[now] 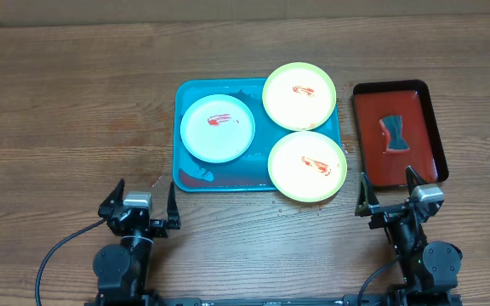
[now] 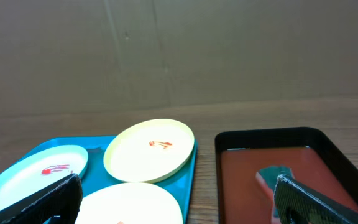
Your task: Clean dirty plates on tray and stack at the side
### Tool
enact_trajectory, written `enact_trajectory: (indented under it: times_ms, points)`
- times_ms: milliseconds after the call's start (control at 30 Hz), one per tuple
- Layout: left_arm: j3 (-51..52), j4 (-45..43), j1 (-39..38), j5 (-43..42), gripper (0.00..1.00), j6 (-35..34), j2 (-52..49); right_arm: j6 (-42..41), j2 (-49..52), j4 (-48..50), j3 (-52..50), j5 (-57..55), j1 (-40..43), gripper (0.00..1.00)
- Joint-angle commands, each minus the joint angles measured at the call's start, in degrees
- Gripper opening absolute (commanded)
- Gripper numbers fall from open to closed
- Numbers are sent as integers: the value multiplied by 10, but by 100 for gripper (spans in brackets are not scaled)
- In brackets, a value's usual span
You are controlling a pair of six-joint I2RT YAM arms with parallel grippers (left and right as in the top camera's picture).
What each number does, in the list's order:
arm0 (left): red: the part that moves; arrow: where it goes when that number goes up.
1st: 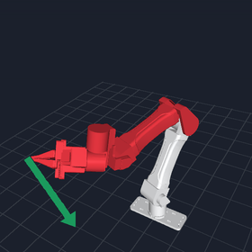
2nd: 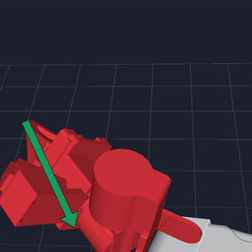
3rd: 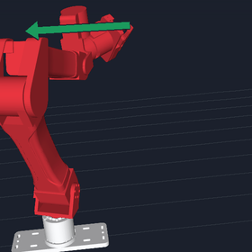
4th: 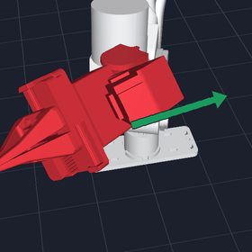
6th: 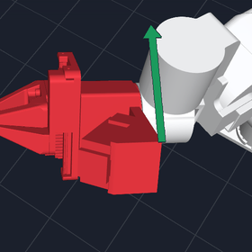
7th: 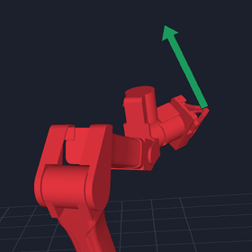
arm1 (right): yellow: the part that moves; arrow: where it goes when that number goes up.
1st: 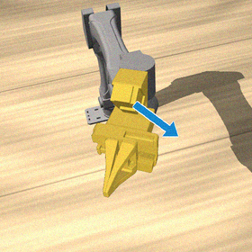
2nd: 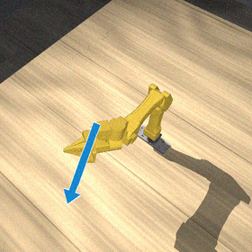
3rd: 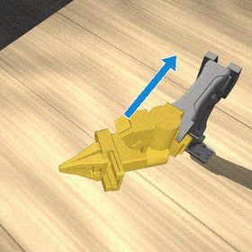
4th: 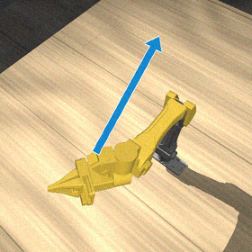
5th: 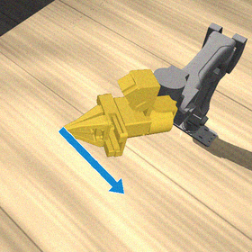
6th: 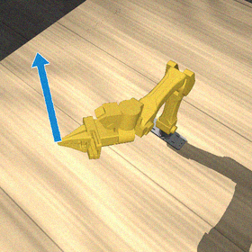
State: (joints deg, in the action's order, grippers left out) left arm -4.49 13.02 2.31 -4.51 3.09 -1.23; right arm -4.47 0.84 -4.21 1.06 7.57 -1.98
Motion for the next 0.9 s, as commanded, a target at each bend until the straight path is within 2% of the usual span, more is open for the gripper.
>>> enact_trajectory:
  times_ms: [0,167,400,600,867]
  points:
    - [-58,26,3,-9,100,-9,-30,-3,-5,4,24,11,-3,100]
    - [-144,41,3,-16,100,-10,-132,-3,17,-11,75,11,-3,100]
    - [-339,158,3,-47,100,-10,-341,-3,113,-89,211,10,-2,100]
    - [-528,283,2,-103,100,-10,-530,-3,254,-198,372,0,-2,100]
    - [-770,456,-12,-143,100,-34,-774,-2,504,-433,662,-15,12,100]
